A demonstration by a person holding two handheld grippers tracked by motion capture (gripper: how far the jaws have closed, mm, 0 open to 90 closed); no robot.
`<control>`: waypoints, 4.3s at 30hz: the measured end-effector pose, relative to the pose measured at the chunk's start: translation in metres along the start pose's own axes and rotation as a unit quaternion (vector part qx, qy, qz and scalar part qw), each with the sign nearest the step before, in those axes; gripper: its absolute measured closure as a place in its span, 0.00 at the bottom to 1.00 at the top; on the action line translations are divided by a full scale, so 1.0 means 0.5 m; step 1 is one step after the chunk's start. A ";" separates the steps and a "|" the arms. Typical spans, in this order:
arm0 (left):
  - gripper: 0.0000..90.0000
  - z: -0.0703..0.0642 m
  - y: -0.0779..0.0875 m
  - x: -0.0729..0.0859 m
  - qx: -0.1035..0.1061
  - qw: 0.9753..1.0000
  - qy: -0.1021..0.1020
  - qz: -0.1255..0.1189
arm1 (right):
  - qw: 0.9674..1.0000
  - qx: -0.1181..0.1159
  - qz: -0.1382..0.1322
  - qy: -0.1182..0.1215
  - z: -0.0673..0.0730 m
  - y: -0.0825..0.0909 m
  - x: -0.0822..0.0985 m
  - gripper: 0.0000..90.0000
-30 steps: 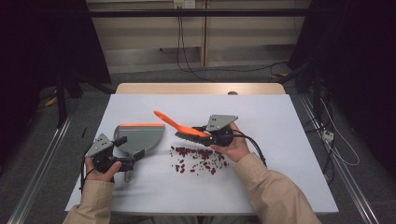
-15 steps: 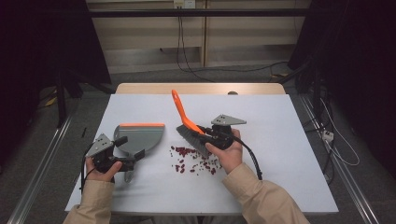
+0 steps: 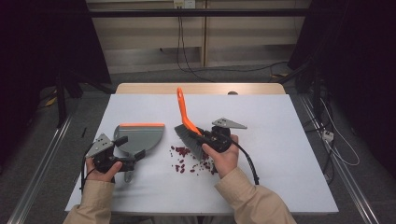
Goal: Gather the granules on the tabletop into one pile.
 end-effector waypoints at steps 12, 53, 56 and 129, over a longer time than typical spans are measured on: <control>0.06 0.000 0.001 -0.003 -0.001 1.000 -0.002 -0.002 | 0.999 -0.007 -0.003 -0.032 0.050 -0.023 0.021 0.79; 0.07 -0.001 0.003 -0.006 -0.004 1.000 -0.007 -0.007 | 0.994 0.051 0.092 -0.039 0.029 -0.029 0.103 0.79; 0.07 -0.001 0.003 -0.006 -0.005 1.000 -0.007 -0.008 | 0.994 0.055 0.090 -0.042 0.019 -0.022 0.101 0.79; 0.07 0.000 -0.001 -0.006 -0.001 1.000 -0.012 -0.005 | 0.982 0.117 0.077 -0.125 -0.034 -0.080 0.060 0.79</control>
Point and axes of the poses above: each handheld gripper's, and its own axes: y roughly backward along the jaws, x roughly out of its underside, z roughly to its left, the point moved 6 cm from there along -y, roughly forward along the jaws, and after that the axes turned 3 degrees about x, right-handed, at the moved point
